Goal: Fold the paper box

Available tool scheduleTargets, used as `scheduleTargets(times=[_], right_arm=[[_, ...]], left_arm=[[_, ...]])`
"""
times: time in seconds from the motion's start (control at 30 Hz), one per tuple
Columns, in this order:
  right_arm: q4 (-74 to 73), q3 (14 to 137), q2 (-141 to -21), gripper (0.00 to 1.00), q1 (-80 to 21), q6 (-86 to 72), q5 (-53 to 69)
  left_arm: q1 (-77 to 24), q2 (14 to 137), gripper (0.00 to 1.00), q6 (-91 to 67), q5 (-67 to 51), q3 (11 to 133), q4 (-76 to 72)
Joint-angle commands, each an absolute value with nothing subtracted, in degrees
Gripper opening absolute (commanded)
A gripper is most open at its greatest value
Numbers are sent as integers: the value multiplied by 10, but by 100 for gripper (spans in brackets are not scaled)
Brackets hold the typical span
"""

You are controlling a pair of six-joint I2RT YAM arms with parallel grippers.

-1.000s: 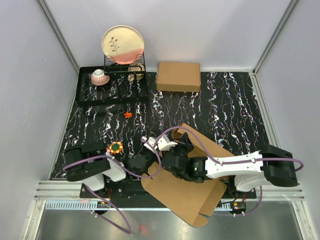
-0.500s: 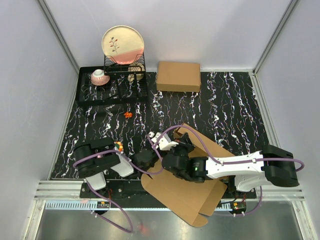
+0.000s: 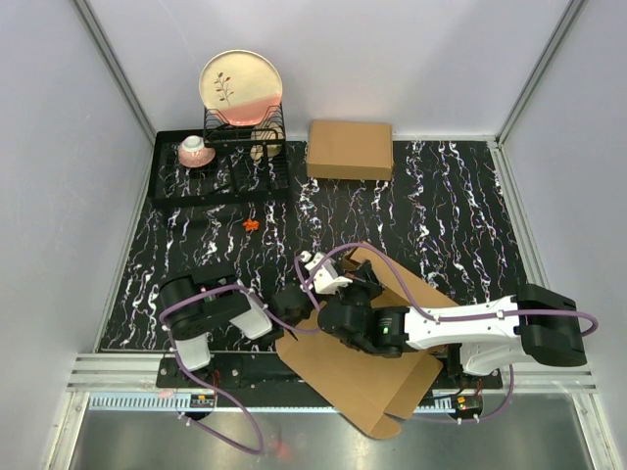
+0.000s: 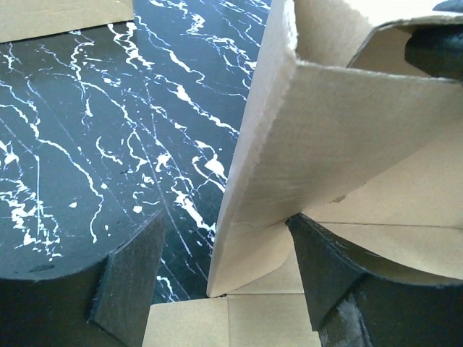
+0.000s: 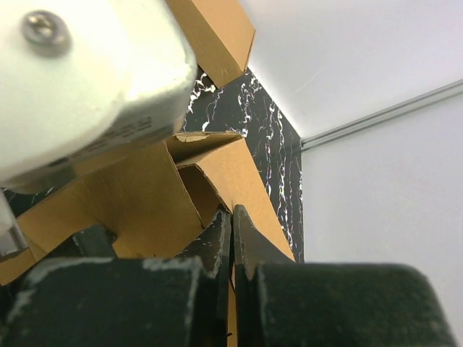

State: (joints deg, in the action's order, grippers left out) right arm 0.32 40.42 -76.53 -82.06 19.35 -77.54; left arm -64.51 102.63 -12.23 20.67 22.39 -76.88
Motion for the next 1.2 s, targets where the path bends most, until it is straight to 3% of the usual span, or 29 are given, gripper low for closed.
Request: scheduleTargets(times=[0.0,0.17,0.2,0.43,0.53,0.63,0.67,0.73,0.87,0.97,1.03,1.17], right_arm=[[4,402,-769,0,-832,135,-728],[4,402,-765,0,-832,135,-728],[4,401,-766,0,-833,135,-729],[4,403,-764,0,-832,138,-732],[4,403,-760,0,-833,140,-733],[4,402,-754,0,-832,140,-729],[4,403,-753,0,-832,141,-729],[4,402,-752,0,-832,140,-729],[4,403,-754,0,-832,141,-727],[4,403,-755,0,-833,140,-725],[4,403,-756,0,-833,139,-724],[-12,403,-755,0,-833,139,-723]], left_arm=[[-625,1046,68,-126,185,262,-955],[-622,1046,46,-128,171,263,-955],[-622,1046,38,-127,170,262,-955],[-622,1037,15,-121,166,255,-955],[-622,1036,15,-119,170,255,-955],[-621,1034,31,-115,177,256,-955],[-621,1034,44,-114,175,258,-955],[-619,1034,55,-113,174,258,-955],[-616,1034,58,-111,173,268,-955],[-614,1036,50,-103,167,278,-955],[-614,1041,29,-100,165,282,-955],[-613,1043,8,-94,162,287,-955]])
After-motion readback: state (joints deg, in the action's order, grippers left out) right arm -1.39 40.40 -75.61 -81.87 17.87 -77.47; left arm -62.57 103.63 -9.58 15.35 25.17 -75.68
